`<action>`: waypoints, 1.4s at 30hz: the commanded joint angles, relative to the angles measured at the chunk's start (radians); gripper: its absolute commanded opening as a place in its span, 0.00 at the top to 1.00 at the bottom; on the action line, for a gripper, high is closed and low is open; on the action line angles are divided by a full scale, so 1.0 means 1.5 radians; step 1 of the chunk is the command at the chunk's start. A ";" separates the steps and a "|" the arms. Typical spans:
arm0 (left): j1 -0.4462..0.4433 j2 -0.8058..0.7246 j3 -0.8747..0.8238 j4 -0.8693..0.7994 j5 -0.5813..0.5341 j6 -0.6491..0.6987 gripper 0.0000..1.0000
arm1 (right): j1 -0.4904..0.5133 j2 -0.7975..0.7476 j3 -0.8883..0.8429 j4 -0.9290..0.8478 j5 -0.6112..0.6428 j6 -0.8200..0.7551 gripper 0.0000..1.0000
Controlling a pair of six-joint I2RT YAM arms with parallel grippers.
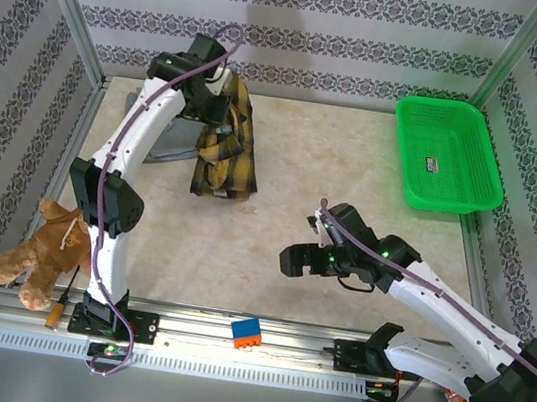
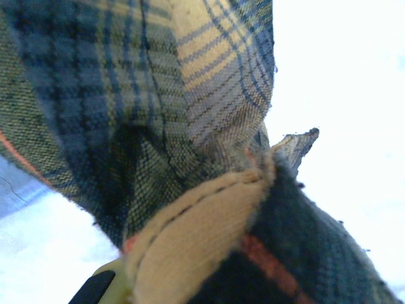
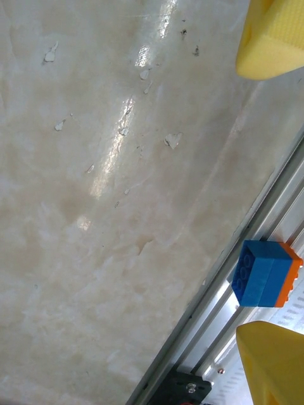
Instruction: Fold and stack the long sleeve shirts
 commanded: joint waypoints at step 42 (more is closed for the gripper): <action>0.289 0.240 0.278 0.006 0.118 0.070 1.00 | -0.032 0.267 0.171 -0.013 -0.068 -0.044 0.02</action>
